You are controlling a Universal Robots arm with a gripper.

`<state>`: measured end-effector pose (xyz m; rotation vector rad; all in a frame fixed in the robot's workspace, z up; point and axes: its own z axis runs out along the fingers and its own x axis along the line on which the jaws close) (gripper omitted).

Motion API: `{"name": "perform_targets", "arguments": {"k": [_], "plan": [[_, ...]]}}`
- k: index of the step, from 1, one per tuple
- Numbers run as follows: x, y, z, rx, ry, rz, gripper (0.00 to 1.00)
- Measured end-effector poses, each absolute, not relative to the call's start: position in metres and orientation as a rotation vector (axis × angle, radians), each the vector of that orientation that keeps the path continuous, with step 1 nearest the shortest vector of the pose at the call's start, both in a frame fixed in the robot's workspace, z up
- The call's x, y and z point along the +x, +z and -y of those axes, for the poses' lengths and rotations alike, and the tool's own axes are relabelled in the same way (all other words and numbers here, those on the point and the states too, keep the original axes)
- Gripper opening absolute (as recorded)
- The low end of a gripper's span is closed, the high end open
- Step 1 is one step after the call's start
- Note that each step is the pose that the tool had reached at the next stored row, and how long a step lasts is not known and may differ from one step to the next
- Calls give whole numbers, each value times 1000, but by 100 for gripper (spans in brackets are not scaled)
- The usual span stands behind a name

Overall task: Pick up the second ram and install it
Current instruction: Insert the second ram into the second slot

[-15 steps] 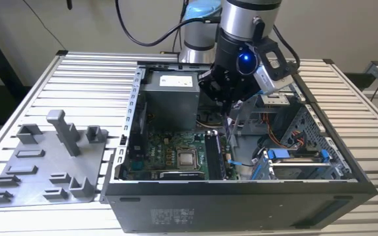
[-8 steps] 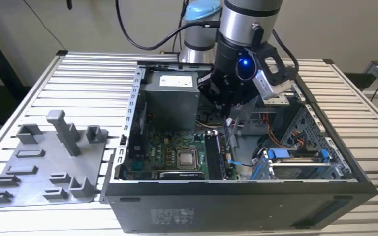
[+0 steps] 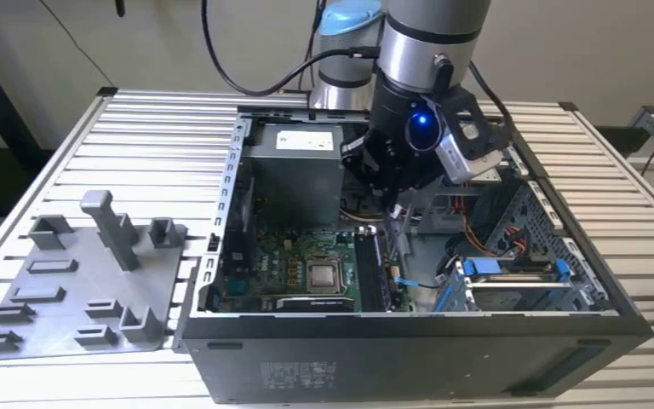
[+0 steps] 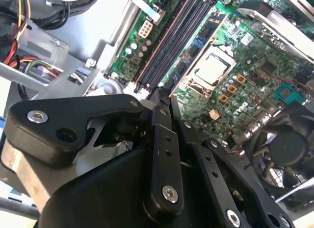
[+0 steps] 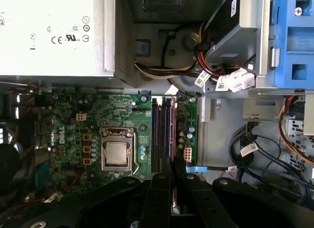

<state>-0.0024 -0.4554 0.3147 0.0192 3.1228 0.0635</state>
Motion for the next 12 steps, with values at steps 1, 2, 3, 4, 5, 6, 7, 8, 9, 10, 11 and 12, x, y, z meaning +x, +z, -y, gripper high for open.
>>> {"name": "perform_targets", "arguments": {"k": [1, 2, 3, 4, 5, 6, 7, 8, 9, 10, 11, 12], "plan": [[-3, 313, 456, 19, 64, -3123, 14], [-3, 311, 456, 19, 63, -3123, 14], [-3, 309, 456, 19, 63, -3123, 14], [-3, 308, 456, 19, 62, -3123, 14], [-3, 306, 456, 19, 63, -3123, 14], [-3, 304, 456, 19, 62, -3123, 14], [-3, 302, 456, 19, 62, -3123, 14], [-3, 300, 457, 19, 62, -3123, 14], [-3, 299, 457, 19, 62, -3123, 14], [-3, 298, 457, 19, 62, -3123, 14], [-4, 296, 458, 21, 62, -3123, 14], [-4, 294, 458, 24, 61, -3123, 14]]}}
